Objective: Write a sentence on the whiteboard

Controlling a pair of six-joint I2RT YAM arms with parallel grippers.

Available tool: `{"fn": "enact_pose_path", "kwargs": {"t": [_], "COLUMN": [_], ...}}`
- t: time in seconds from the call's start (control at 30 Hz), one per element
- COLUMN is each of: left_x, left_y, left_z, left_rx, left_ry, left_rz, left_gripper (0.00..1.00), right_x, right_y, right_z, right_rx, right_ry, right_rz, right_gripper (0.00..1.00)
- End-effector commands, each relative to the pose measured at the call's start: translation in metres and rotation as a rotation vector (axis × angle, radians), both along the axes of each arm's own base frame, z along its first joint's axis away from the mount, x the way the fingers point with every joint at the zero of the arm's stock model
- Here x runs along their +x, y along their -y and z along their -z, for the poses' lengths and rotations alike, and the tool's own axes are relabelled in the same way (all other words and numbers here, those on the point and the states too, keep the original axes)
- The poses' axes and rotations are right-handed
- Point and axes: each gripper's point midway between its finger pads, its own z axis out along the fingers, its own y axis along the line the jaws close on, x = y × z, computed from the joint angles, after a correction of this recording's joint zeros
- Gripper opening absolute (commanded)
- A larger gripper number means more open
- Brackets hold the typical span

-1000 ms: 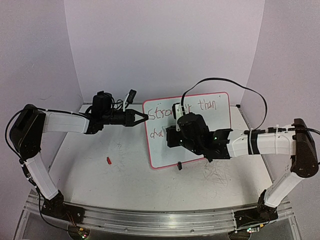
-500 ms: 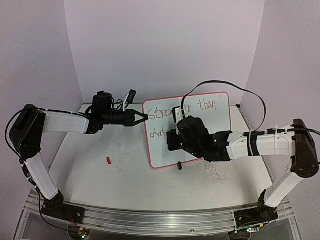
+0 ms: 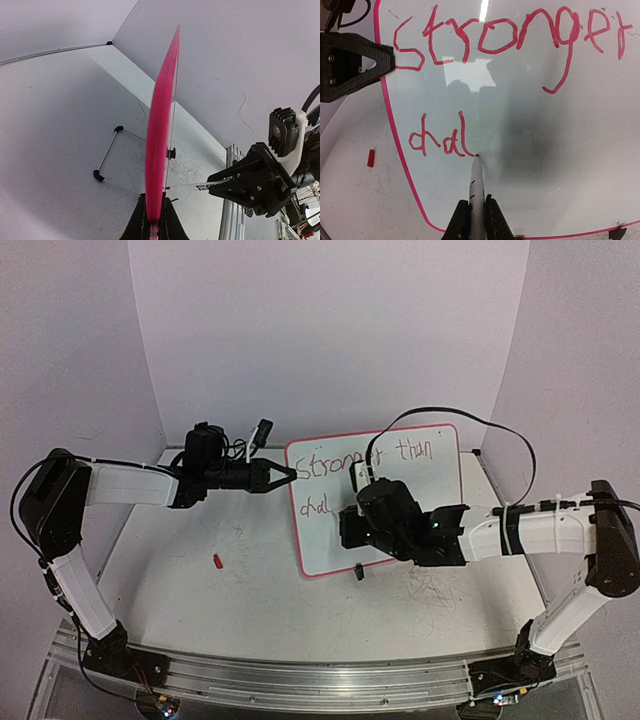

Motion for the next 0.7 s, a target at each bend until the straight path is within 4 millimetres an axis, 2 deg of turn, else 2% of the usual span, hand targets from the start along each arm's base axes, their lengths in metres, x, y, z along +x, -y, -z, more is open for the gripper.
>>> {"fn": "enact_pose_path", "kwargs": {"t": [0.0,0.33,0.67], "left_x": [-0.009,-0.008,-0.008], "left_y": [0.0,0.001,0.001], "left_z": [-0.008,-0.006,-0.006], "left_rx": [0.001,0.003,0.003], "left_ry": [0.002,0.001,-0.001], "left_rz": [0.02,0.02,0.023], "left_gripper": [0.0,0.0,0.0], "right_x": [0.007,0.025,0.029], "right_y": [0.009,-0.002,-0.009], "right_z": [-0.039,-0.058,-0.061], "right_rx": [0.071,0.121,0.113], "right_ry": [0.054,0.096,0.115], "right_rz": [0.039,0.019,-0.007], "right_gripper": [0.0,0.0,0.0]}}
